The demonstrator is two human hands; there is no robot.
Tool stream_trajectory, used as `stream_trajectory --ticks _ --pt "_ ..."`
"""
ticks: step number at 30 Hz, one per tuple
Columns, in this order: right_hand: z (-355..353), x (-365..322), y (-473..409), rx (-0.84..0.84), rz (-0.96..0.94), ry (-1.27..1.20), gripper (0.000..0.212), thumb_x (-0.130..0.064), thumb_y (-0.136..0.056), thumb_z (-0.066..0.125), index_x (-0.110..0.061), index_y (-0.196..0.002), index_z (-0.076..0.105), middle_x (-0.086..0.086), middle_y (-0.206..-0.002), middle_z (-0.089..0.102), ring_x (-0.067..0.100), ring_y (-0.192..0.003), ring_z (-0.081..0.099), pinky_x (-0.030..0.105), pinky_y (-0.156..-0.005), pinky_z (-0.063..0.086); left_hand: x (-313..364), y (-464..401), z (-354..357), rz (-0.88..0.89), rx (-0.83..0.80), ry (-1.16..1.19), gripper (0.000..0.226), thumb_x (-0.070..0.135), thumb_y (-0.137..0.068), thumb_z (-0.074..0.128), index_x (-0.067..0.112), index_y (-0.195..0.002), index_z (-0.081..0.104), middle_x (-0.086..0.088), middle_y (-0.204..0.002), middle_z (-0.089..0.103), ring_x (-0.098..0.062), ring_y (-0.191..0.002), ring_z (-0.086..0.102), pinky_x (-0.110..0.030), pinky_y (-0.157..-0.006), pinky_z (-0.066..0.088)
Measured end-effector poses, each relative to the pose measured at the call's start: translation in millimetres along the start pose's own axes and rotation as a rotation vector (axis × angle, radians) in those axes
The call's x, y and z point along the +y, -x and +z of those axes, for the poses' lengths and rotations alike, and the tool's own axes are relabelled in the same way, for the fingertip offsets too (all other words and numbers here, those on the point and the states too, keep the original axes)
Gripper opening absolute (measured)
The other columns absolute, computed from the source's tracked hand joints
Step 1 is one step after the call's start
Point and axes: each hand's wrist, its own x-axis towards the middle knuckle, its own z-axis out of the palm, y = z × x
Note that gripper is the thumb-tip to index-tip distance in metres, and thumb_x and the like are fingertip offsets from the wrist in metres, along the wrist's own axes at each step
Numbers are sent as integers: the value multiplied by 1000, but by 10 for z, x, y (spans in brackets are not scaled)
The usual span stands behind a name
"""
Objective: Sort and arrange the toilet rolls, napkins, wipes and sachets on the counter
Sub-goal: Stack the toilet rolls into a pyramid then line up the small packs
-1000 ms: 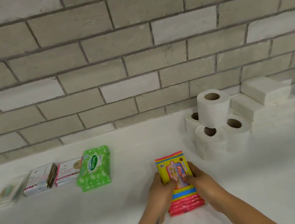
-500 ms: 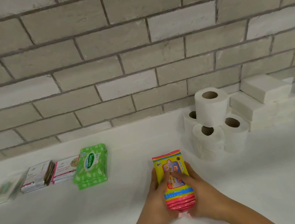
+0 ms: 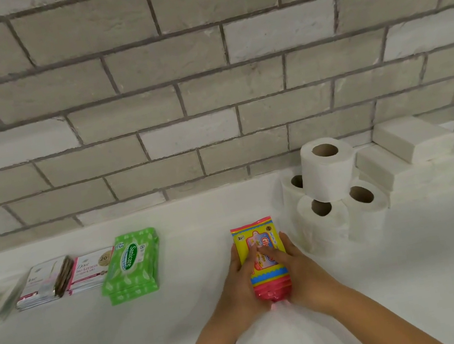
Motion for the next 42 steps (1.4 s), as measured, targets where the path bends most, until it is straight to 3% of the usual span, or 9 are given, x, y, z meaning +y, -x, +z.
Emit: stream_trajectory --ticks 2,4,6,13,19,25,35,39,42 --pt "-18 -2 -119 9 30 11 82 -10 -84 63 -36 -147 17 -6 -155 -12 12 -145 14 11 -108 21 -65 -143 9 119 12 120 110 -2 -63 79 37 -142 12 3 -152 4 -25 -142 26 -16 -97 45" --pt "-46 -20 -233 11 29 38 82 -13 -86 62 -32 -148 13 2 -157 -13 12 -146 5 8 -106 16 -154 -280 32 192 32 156 113 -8 -55 80 39 -134 13 1 -147 10 -23 -136 35 -4 -84 45" --pt "-49 1 -331 25 0 70 78 -16 -87 62 -32 -148 15 6 -158 -11 14 -146 4 7 -105 14 -218 -406 31 218 70 145 114 -4 -53 83 39 -131 13 2 -144 11 -19 -132 38 -1 -85 42" --pt "-63 77 -637 42 3 139 79 -17 -84 63 -35 -147 18 9 -157 -10 19 -146 9 20 -111 27 -281 -714 -12 241 85 137 115 -6 -52 86 28 -133 13 0 -142 11 -13 -126 38 5 -85 35" --pt "-37 150 -810 29 10 155 76 -10 -84 60 -33 -146 23 7 -157 -7 18 -145 15 17 -110 27 -321 -861 -48 257 84 109 114 -10 -52 84 22 -135 13 -6 -145 11 -4 -125 33 9 -83 30" --pt "-56 168 -873 30 24 140 76 -7 -84 59 -34 -146 24 8 -157 -2 16 -141 24 16 -107 33 -361 -944 -44 256 82 115 116 -6 -51 86 25 -135 13 -11 -149 11 -15 -125 39 6 -84 35" --pt "-130 63 -853 15 49 99 73 -4 -86 57 -32 -146 25 7 -158 -7 15 -144 16 15 -105 30 -353 -976 -72 221 82 96 118 -2 -52 88 24 -138 11 -10 -151 9 -18 -130 39 8 -85 32" --pt "-167 8 -828 5 70 116 75 -4 -87 57 -33 -147 22 7 -157 -11 17 -144 20 17 -104 33 -286 -937 -99 187 48 130 116 -8 -54 85 13 -145 17 -6 -150 8 -12 -122 39 7 -76 37" --pt "-172 -6 -814 13 66 131 75 -7 -88 56 -35 -147 20 6 -157 -14 17 -145 17 18 -104 33 -237 -909 -119 181 33 134 113 -10 -56 83 14 -144 16 -5 -149 6 -11 -127 35 9 -75 35"
